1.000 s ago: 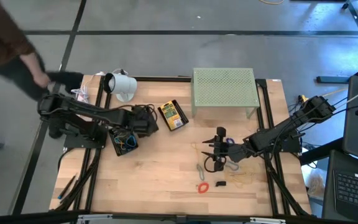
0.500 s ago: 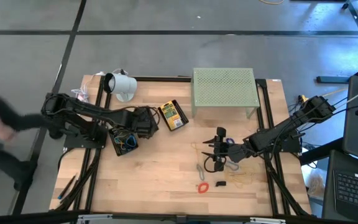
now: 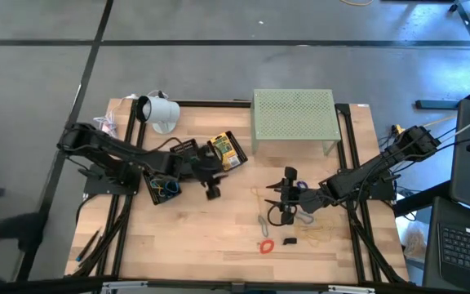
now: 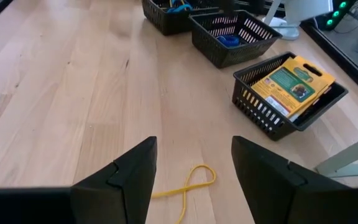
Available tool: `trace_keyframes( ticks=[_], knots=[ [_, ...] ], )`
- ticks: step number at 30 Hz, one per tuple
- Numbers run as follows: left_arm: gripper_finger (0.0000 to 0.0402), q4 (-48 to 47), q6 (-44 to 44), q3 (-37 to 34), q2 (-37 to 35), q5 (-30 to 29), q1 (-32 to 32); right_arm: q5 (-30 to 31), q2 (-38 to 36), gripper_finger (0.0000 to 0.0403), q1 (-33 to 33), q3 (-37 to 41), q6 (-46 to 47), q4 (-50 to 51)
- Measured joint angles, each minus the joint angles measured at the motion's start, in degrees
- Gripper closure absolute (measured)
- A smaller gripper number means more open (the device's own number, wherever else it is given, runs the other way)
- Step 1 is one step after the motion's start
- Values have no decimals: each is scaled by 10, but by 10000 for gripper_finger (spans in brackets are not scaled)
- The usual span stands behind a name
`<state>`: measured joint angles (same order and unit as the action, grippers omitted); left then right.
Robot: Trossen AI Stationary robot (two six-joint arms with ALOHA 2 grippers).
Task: Pick & Place Office Desk Supplies
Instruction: Put the yellow rubber band into the left black basket
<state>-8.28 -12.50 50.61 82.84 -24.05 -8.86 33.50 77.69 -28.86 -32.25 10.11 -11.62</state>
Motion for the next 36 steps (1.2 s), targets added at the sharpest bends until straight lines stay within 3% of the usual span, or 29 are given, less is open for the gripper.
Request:
trace_keyframes(
  ticks=[5, 11, 17, 22, 29, 32, 36],
  knots=[
    [249, 126, 43, 0, 66, 73, -8, -1, 0, 192, 0, 0, 13, 5],
    [210, 262, 84, -1, 160, 139, 3, -31, 0, 192, -1, 0, 18, 8],
    [177, 338, 156, 23, 244, 152, 26, -35, 0, 192, -9, 0, 29, 10],
    [169, 322, 201, 92, 322, 219, 44, -35, -24, 192, -15, 0, 31, 20],
    [169, 140, 269, 209, 384, 253, 61, -47, -66, 192, -20, 0, 61, 48],
    [169, 104, 274, 240, 394, 261, 67, -60, -71, 192, -20, 0, 76, 57],
    [172, 77, 236, 255, 402, 317, 80, -61, -71, 192, -20, 0, 78, 61]
  ],
)
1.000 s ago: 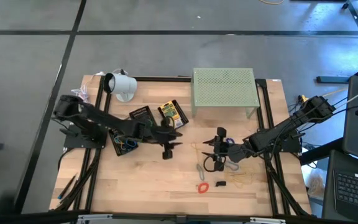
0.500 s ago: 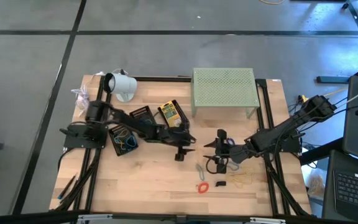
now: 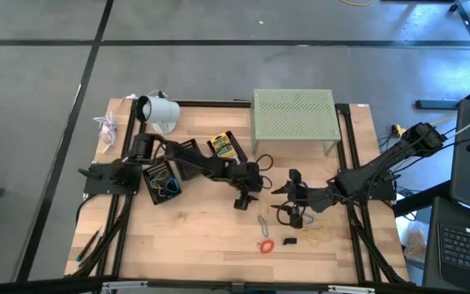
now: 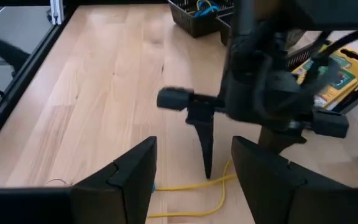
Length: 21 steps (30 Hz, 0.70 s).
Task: Pick & Place Office Desk Supplies
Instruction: Put the yellow rubber band into the left black basket
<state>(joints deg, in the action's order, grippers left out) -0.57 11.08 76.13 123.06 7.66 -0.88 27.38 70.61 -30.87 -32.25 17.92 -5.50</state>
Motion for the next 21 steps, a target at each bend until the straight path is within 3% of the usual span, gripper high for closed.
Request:
trace_keyframes(
  ticks=[5, 11, 17, 21],
  knots=[
    [207, -37, -26, 3, 1, 36, 9, 0, 0, 192, 0, 0, 1, 3],
    [288, -36, -22, 2, 1, 30, 2, 0, 0, 192, 0, 0, -1, 3],
    [377, -35, 45, 1, 0, 17, -10, 0, 0, 192, 0, 0, -1, 4],
    [396, -42, 43, -1, -12, -7, -18, 0, 0, 192, 0, 0, -3, 9]
  ],
)
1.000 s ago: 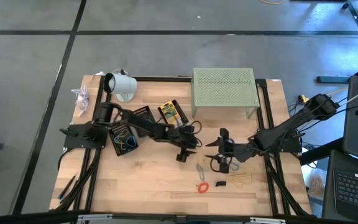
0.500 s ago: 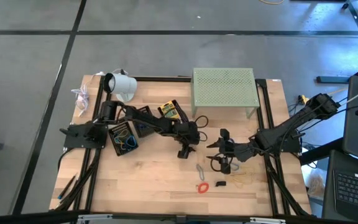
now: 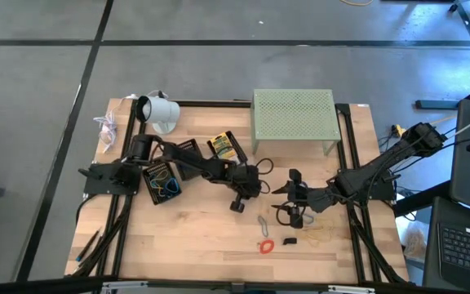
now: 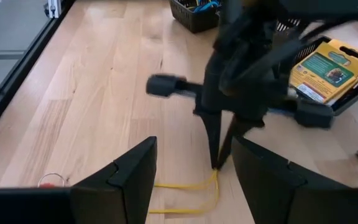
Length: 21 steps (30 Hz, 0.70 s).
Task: Pick & Place Office Desk Supplies
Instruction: Put the yellow rubber band into the left black basket
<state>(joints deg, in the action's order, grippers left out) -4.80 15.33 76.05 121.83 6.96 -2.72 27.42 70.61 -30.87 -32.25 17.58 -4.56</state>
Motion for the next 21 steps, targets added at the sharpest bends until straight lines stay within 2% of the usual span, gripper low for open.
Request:
trace_keyframes(
  ticks=[5, 8, 13, 21],
  knots=[
    [400, -30, -33, -2, -47, -47, -17, 0, 0, 192, 0, 0, 0, 5],
    [399, -51, -42, 0, -81, -95, -34, 2, 0, 192, 0, 0, 0, 6],
    [400, -83, -46, -1, -145, -198, -68, 2, 0, 192, 0, 0, -2, 7],
    [400, -83, -61, 0, -240, -359, -115, 2, 0, 192, 0, 0, -4, 7]
  ],
)
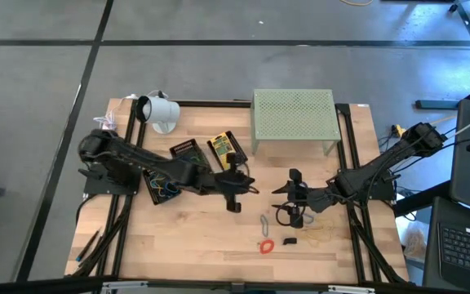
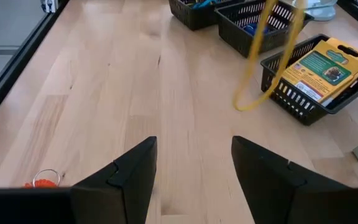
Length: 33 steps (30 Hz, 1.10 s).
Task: Pick & Place Office Desk Supplies
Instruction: Put the yellow rubber band into the left black basket
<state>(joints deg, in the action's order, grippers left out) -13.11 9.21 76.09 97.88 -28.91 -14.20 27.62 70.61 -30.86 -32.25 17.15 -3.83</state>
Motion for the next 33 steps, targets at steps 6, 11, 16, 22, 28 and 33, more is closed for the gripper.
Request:
trace_keyframes(
  ticks=[6, 11, 16, 22, 28, 33],
  knots=[
    [401, 5, 17, 0, -46, -119, -29, 0, 0, 192, 0, 0, 2, 0],
    [400, 17, 17, 0, -63, -179, -42, 0, 0, 192, 0, 0, 2, -1],
    [399, 21, -30, 0, -63, -211, -45, 0, 0, 192, 0, 0, 3, -2],
    [401, 13, -102, 0, -63, -233, -45, 0, 0, 192, 0, 0, 3, -2],
    [400, -120, -230, 0, -63, -196, -40, 0, 0, 192, 0, 0, 4, -2],
    [400, -306, -402, 0, -63, -116, -20, 0, 0, 192, 0, 0, 4, -2]
  ],
)
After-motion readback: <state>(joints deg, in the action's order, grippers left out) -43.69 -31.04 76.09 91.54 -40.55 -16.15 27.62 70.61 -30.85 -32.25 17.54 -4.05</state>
